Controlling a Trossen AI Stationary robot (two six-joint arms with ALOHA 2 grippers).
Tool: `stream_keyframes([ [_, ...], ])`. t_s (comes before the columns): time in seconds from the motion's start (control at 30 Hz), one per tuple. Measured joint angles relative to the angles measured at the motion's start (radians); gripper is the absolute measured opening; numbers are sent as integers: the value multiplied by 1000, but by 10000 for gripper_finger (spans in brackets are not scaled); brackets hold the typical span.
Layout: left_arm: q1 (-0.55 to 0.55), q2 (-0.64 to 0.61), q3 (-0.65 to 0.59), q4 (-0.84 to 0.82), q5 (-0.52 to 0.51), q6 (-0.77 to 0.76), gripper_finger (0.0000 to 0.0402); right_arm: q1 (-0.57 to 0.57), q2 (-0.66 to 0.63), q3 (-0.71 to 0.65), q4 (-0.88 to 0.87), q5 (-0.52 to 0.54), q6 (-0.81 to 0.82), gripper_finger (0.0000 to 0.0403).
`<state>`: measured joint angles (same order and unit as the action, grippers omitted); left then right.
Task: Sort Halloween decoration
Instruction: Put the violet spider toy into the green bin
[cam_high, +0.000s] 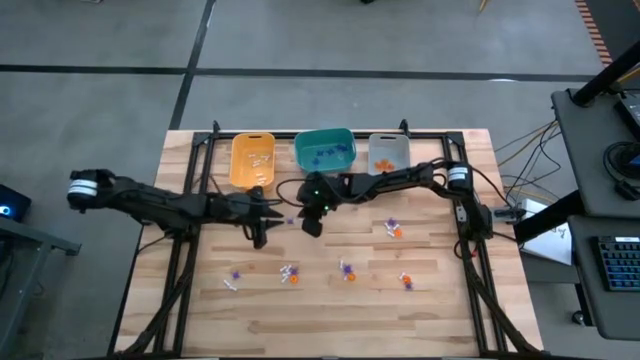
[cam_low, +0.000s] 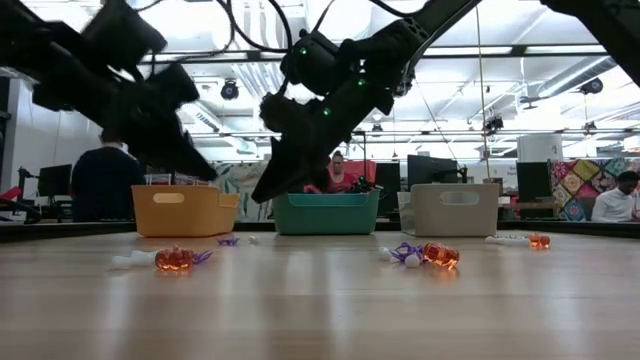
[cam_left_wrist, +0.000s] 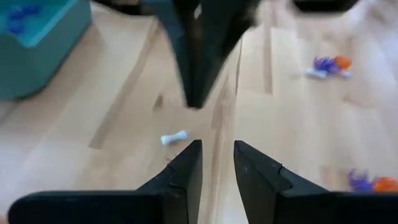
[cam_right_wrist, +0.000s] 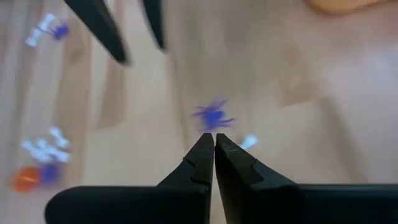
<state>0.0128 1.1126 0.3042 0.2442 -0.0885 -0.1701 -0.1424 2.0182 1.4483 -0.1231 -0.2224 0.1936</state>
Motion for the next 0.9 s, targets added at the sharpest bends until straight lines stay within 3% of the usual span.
stream_keyframes([
  [0.13,0,130,0,73,-16,0,75,13,0,0,0,-22,146,9],
  [0.33,2,285,5,139,-113,0,75,32,0,0,1,-14,231,19],
  [0.57,2,402,6,217,-136,-1,75,45,28,-1,39,15,268,89],
  [0.77,1,443,8,244,-151,-5,75,40,62,-2,109,23,305,148],
  [0.9,1,443,8,245,-152,-5,75,35,62,-2,107,84,306,170],
])
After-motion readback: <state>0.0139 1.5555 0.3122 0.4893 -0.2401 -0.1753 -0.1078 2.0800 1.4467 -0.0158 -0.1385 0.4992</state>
